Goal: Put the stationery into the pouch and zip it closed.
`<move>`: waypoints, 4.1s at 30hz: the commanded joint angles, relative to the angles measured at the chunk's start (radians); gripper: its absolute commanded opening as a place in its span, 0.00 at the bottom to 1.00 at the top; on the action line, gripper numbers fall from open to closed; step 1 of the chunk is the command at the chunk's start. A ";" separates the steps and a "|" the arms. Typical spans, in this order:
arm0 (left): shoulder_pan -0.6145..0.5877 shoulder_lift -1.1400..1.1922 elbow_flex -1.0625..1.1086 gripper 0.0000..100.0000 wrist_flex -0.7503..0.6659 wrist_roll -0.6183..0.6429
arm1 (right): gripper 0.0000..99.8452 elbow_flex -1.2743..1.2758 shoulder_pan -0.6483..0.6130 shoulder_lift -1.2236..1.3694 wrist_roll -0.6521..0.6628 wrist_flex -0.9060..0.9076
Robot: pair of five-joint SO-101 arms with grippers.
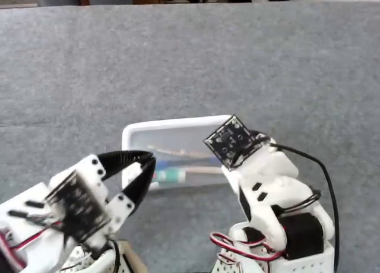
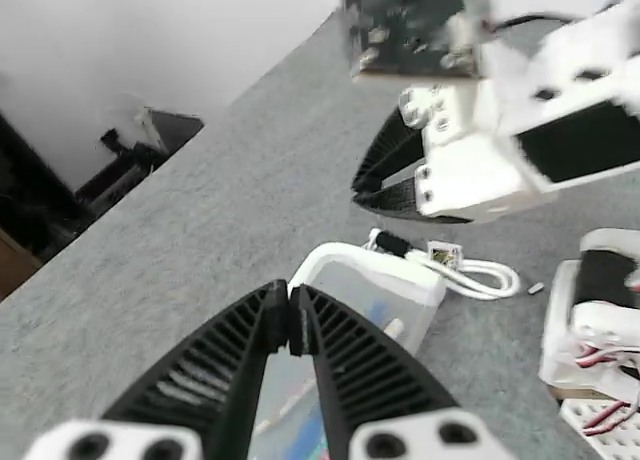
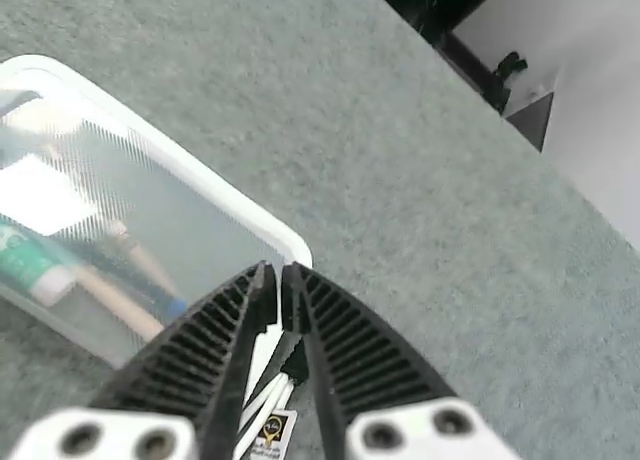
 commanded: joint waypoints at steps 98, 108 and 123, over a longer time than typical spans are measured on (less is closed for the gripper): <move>-0.226 0.006 0.091 0.22 0.011 0.008 | 0.01 -0.162 0.316 0.883 -0.137 -0.298; -0.220 0.008 -0.022 0.22 0.009 0.008 | 0.01 -0.216 0.147 0.504 -0.051 -0.071; -0.208 0.017 -0.229 0.22 0.009 -0.074 | 0.01 -0.711 -0.150 0.484 0.005 0.226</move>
